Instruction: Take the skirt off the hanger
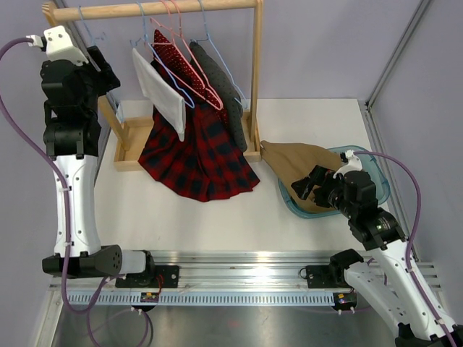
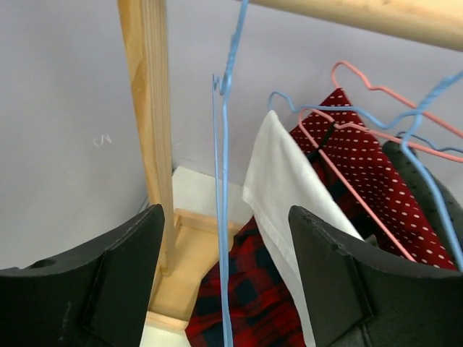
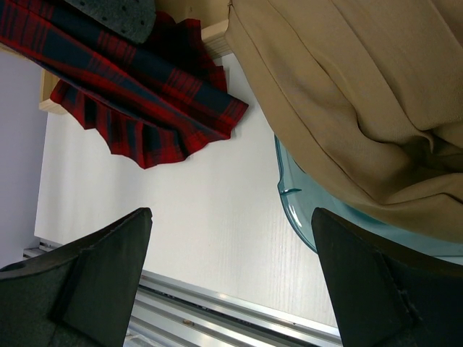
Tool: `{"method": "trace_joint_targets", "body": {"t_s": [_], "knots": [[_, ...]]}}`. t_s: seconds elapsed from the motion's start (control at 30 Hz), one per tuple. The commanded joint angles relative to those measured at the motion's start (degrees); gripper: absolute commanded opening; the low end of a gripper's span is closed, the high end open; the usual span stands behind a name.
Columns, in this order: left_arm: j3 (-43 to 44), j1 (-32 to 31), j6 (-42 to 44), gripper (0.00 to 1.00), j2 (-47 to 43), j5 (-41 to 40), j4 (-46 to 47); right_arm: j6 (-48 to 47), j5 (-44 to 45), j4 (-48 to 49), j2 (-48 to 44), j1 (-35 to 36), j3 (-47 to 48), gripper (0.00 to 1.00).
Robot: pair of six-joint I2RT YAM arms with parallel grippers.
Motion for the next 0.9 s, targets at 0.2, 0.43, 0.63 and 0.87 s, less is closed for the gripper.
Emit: {"method": "trace_joint_targets", "body": {"t_s": [0.2, 0.43, 0.63, 0.87], "knots": [[4.93, -9.31, 0.57, 0.72, 2.2, 3.82, -1.23, -1.24, -0.96, -0.02, -0.63, 0.03, 2.28, 0.99], [7.5, -18.11, -0.03, 0.7, 8.45, -2.59, -2.04, -1.86, -0.34, -1.51, -0.99, 0.03, 2.9, 0.99], [8.55, -20.84, -0.74, 0.69, 11.88, -4.17, -0.46, -2.47, 0.28, -2.65, -1.51, -0.06, 3.16, 0.99], [9.25, -21.81, -0.74, 0.63, 14.88, -7.08, -0.1, -2.82, -0.08, -2.3, -0.81, 0.03, 3.25, 0.99]]}}
